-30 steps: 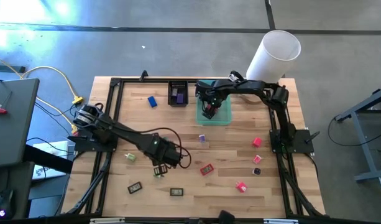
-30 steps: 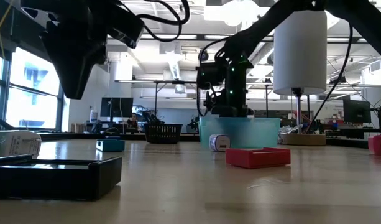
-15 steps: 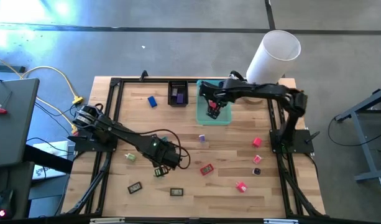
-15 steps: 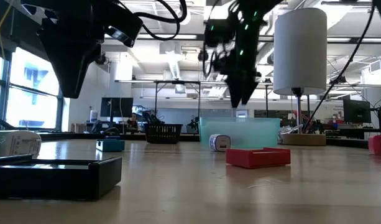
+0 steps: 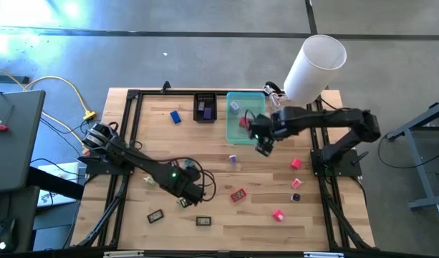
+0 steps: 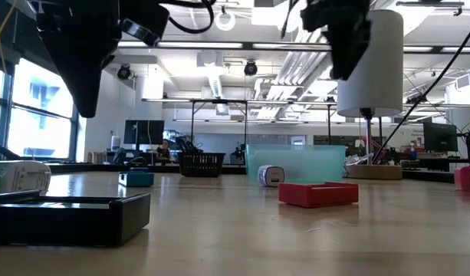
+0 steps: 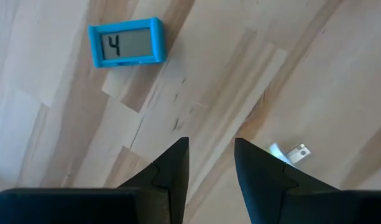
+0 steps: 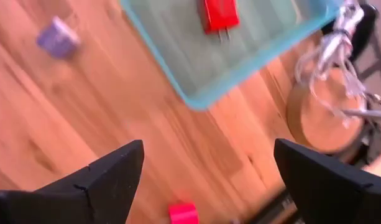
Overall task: Pick & Place Office items
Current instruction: Put the dark blue digital timer into the black bin
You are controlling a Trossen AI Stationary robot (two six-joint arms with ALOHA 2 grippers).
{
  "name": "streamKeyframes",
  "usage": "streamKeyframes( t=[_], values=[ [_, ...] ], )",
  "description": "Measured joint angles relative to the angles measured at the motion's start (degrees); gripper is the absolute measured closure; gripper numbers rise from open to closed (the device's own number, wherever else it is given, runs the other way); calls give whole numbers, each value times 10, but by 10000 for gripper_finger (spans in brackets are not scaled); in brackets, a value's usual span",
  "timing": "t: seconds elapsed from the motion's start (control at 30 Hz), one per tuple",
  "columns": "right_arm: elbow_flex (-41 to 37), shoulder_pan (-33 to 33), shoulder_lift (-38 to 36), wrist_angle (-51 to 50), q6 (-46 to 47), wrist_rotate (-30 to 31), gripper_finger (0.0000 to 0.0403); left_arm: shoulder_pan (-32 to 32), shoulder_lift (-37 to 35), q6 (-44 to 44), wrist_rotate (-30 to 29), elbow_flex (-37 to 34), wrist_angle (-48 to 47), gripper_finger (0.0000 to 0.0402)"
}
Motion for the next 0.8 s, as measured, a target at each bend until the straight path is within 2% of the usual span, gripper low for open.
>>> streamKeyframes(
  t=[0.23, 0.47, 0.6, 0.8],
  values=[
    [0, 95, -11, -77, 63, 11, 53, -5, 0, -87, -9, 0, -26, 282],
    [0, 188, -25, -81, 61, 12, 53, 3, 0, -51, -6, 0, -26, 282],
    [-21, 246, -56, -77, 80, 48, 53, 8, 0, -24, -11, 0, -24, 282],
    [-120, 312, -144, -57, 197, 117, 53, -14, 0, 11, -27, 0, -7, 282]
  ],
)
